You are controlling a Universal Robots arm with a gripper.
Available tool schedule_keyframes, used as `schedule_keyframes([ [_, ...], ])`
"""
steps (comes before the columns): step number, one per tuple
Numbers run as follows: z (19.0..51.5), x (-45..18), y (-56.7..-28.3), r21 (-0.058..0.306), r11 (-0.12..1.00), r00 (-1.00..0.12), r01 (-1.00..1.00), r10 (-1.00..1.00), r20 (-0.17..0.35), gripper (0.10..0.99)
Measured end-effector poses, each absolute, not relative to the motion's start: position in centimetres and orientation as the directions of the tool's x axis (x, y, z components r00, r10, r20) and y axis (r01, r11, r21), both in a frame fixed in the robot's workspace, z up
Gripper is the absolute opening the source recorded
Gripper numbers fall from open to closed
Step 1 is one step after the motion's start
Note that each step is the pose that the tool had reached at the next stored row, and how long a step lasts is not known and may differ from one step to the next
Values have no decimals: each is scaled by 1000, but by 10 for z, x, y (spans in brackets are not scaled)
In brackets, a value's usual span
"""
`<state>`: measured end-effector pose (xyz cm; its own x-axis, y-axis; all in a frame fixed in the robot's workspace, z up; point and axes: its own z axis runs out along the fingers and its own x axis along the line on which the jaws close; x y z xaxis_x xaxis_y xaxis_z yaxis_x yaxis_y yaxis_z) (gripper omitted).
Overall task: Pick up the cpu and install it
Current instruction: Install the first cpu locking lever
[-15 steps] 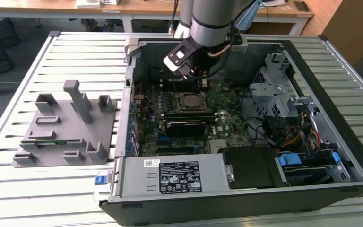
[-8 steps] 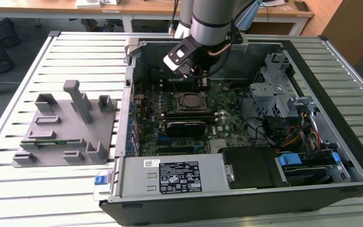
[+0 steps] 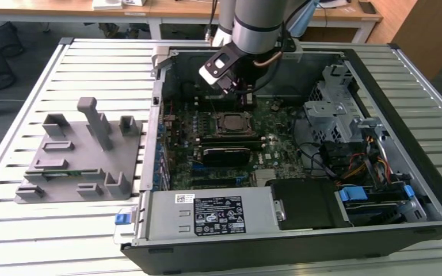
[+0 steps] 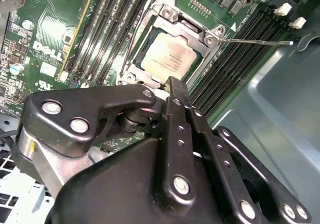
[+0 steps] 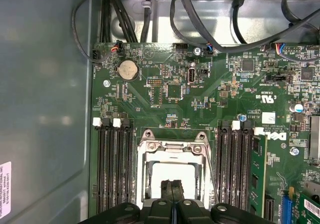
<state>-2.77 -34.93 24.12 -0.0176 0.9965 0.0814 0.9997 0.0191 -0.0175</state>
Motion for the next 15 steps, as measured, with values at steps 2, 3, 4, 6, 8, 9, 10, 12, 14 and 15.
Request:
schedule_keyframes([
  [2,242,-28,-349,-18,19,-18,1000,997,81,110],
  [3,242,-28,-349,-18,19,-18,1000,997,81,110],
  [4,243,-28,-349,-18,19,-18,1000,997,81,110],
  [6,243,-28,-349,-18,19,-18,1000,997,81,110],
  [8,244,-28,-349,-18,19,-18,1000,997,81,110],
  [9,244,-28,-349,-18,19,-18,1000,997,81,110],
  [10,245,-28,-349,-18,19,-18,1000,997,81,110],
  [12,246,-28,-349,-18,19,-18,1000,997,82,110],
  [14,246,-28,-349,-18,19,-18,1000,997,81,110],
  [15,247,-28,-349,-18,19,-18,1000,997,81,110],
])
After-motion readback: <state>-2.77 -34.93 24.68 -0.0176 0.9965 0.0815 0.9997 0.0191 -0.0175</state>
